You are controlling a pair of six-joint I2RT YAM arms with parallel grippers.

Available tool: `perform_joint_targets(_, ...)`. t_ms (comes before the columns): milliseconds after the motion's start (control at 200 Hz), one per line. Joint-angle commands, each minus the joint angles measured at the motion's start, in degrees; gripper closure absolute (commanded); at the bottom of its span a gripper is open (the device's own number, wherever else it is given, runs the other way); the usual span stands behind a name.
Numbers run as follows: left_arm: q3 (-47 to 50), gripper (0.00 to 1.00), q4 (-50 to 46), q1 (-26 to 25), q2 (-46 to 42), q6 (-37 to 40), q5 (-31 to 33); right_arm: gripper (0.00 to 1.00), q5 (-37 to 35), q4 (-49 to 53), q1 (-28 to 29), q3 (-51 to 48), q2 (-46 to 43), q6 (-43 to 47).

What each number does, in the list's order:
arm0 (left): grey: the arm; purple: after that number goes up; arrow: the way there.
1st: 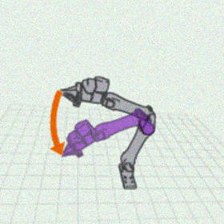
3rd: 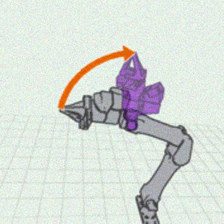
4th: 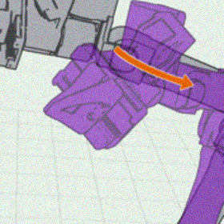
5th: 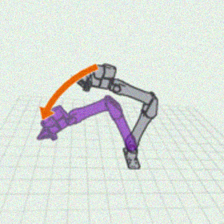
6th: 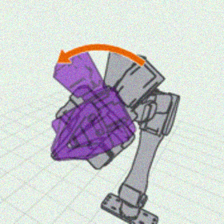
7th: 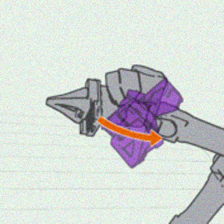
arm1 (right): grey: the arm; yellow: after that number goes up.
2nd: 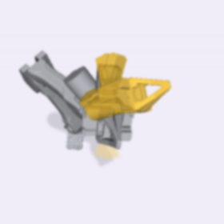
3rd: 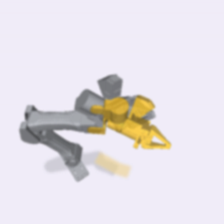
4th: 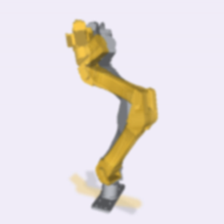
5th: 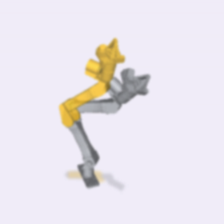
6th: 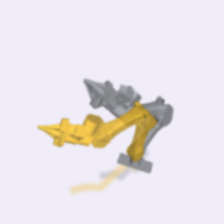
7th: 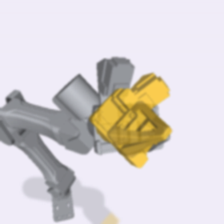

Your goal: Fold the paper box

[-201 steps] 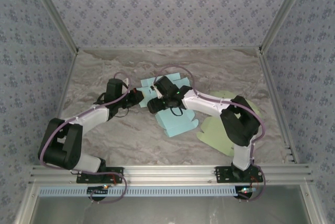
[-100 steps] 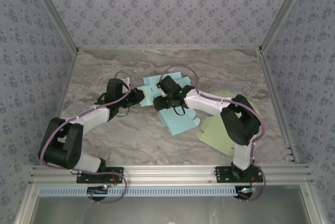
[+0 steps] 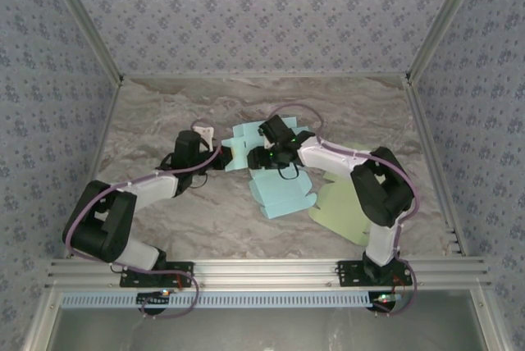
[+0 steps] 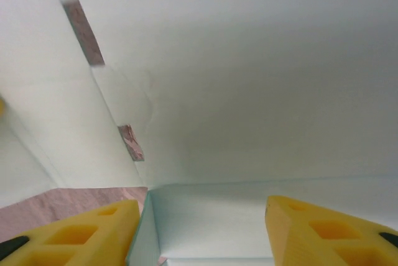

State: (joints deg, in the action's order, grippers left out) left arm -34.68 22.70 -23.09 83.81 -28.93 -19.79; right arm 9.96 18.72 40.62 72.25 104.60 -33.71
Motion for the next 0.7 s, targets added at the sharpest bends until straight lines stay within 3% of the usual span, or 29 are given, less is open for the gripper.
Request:
perform_joint_targets(0,1.27,1.00,3.62,-0.60,0.92,3.64,2.29,0.30,-0.32,2.76,-0.89,1.38,-6.41,-13.05)
perform_joint_targets(80,2.12,1.00,5.42,-1.06,0.86,4.59,3.24,0.18,-6.37,6.06,-0.90,2.99,-9.09,-22.10)
perform_joint_targets(170,3.30,1.00,8.19,-1.73,0.67,5.69,3.62,0.14,-9.87,6.43,-1.31,2.92,-10.31,-36.38)
perform_joint_targets(280,4.11,1.00,10.24,-2.84,0.50,7.52,3.87,0.15,-5.96,5.08,-2.68,3.17,-8.12,-53.18)
perform_joint_targets(480,5.29,1.00,12.63,-5.07,0.49,10.46,5.89,0.14,-0.99,1.79,-2.94,7.81,-2.05,-64.20)
perform_joint_targets(600,6.27,1.00,14.49,-5.15,0.43,9.98,6.58,0.16,-4.09,8.42,-4.76,13.60,1.24,-61.57)
perform_joint_targets(695,6.72,1.00,15.31,-5.12,0.41,9.46,7.14,0.24,-4.27,11.02,-6.49,15.58,2.54,-60.19)
